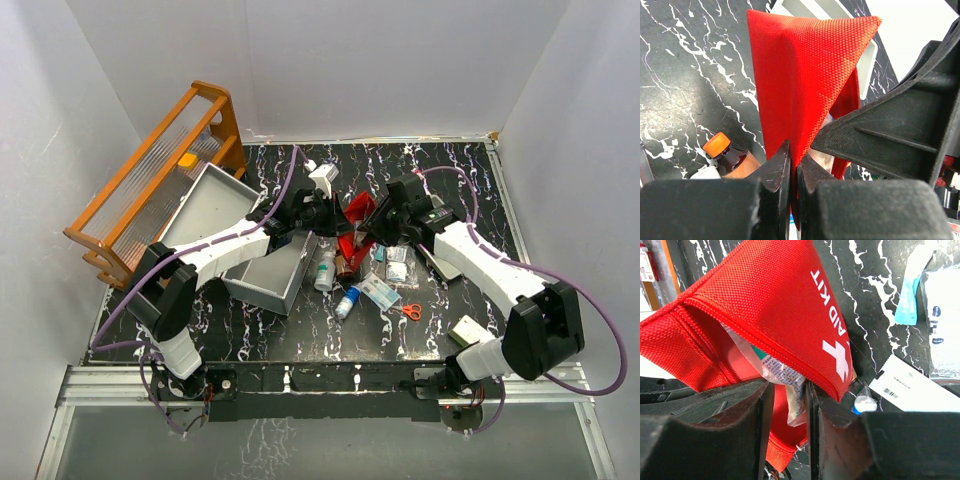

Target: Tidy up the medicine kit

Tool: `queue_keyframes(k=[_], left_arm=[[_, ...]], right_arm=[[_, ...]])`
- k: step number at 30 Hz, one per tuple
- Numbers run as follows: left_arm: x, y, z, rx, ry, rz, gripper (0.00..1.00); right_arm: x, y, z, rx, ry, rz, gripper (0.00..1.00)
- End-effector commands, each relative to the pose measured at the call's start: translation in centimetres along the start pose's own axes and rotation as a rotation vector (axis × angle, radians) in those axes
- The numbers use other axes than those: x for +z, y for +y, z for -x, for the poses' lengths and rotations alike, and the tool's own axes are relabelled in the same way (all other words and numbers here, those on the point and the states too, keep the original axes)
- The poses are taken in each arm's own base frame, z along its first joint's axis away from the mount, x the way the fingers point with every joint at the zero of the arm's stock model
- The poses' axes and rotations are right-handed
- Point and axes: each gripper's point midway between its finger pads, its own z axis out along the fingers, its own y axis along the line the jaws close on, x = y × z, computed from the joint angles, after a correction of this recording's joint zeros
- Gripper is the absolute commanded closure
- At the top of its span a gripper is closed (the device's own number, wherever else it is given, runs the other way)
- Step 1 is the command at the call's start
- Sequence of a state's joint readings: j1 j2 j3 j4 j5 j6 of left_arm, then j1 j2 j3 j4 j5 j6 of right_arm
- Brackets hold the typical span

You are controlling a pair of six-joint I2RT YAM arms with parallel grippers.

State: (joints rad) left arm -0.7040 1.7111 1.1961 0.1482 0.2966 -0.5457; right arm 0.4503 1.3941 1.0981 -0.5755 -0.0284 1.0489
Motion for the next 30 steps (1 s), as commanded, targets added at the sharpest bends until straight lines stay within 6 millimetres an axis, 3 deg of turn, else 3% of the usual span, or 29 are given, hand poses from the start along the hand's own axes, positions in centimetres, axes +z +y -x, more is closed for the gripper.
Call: queue_keyframes(k=[1,9,14,17,21,30], left_arm=[[-1.7,-2.4,2.1,0.037,-0.059,-0.062,1.0],[-1.5,-2.2,2.1,0.038,-0.052,-0.058,1.0],[-1.4,-2.4,2.0,0.037,-0.047,-0.067,1.0],[-1.3,-2.5,1.9,0.036,-0.037,-0.078,1.0],[-1.3,-3.1,1.6,0.042,-0.011,-0.106,1.0],[-1.2,-4.9,1.5,0.01,0.03,-0.198,1.0]], right_arm=[[-2.4,3.0,2.7,-0.046,-0.115,0.102,0.68],[-3.1,2.4,2.8,-0.157,-0.141,0.117,0.64],[-2.0,2.3,2.5,-0.193,-0.12,0.112,0.73],[-1.1,2.3,2.4,-0.231,-0.104,0.107,0.85],[0.1,2.1,1.5,-0.267,-0.051,0.105,0.93],[1.3,2.4,0.4,-0.291,-0.021,0.179,0.95]])
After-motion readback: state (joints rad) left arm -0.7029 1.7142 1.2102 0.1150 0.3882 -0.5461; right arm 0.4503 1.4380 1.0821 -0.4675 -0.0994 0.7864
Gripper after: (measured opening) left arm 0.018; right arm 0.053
